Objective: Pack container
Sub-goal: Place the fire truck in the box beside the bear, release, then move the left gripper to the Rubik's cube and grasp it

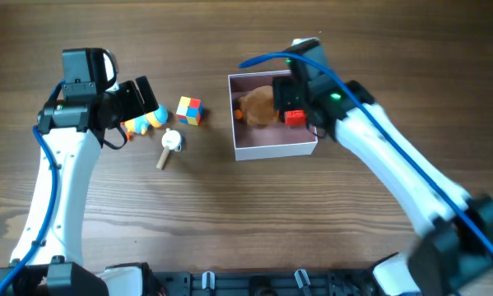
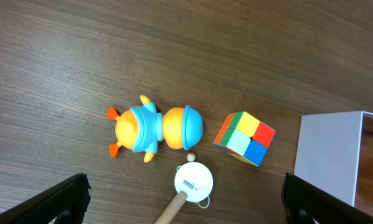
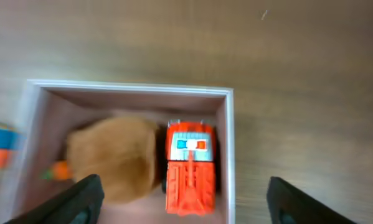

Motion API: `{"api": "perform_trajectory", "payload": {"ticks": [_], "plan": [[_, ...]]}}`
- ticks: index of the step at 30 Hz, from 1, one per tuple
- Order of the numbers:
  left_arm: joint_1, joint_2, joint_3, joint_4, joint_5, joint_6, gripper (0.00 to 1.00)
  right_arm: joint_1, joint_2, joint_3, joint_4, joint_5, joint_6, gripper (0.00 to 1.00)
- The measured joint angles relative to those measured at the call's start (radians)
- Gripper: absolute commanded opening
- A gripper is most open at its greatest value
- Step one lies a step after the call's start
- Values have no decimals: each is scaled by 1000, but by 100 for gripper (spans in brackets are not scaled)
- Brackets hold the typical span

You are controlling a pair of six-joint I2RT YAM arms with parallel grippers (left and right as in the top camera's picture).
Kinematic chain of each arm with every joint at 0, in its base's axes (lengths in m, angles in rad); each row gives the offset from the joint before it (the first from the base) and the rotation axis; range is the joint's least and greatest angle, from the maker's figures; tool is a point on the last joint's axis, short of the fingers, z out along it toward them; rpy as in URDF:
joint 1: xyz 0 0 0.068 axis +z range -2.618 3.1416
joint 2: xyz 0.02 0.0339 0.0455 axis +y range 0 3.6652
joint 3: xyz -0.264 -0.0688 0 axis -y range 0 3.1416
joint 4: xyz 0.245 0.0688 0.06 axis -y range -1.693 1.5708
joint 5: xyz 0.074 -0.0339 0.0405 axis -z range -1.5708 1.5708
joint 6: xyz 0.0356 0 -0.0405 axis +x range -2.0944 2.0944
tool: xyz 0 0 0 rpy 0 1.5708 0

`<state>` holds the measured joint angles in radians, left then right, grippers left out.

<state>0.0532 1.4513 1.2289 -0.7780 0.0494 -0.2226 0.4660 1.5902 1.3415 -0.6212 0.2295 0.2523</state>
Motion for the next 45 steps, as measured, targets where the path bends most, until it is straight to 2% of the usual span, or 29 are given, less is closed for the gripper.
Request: {"api": "perform_trajectory", "payload": {"ticks": [2, 6, 11, 16, 22, 28, 32, 39, 45], "plan": [[0, 0, 0, 0, 0, 0, 100, -7, -98, 2, -29, 5, 0, 99], [0, 0, 0, 0, 0, 0, 100, -88, -291, 4, -97, 7, 25, 100], [0, 0, 0, 0, 0, 0, 100, -330, -449, 11, -175, -1, 43, 100], [0, 0, 2, -51, 58, -31, 100, -606, -474, 11, -272, -74, 80, 100], [-1, 0, 2, -142, 163, -76, 100, -840, -395, 5, -330, -235, 103, 100], [-16, 0, 4, -183, 214, -50, 99, -904, -240, -8, -388, -296, 129, 100], [-89, 0, 47, -188, 200, -10, 100, -904, -152, -8, -389, -313, 131, 100], [-301, 29, 179, -115, -103, 24, 100, -904, -36, -9, -388, -320, 136, 100], [-309, 178, 180, -84, -132, 87, 100, -904, -18, -10, -388, -320, 136, 100]]}}
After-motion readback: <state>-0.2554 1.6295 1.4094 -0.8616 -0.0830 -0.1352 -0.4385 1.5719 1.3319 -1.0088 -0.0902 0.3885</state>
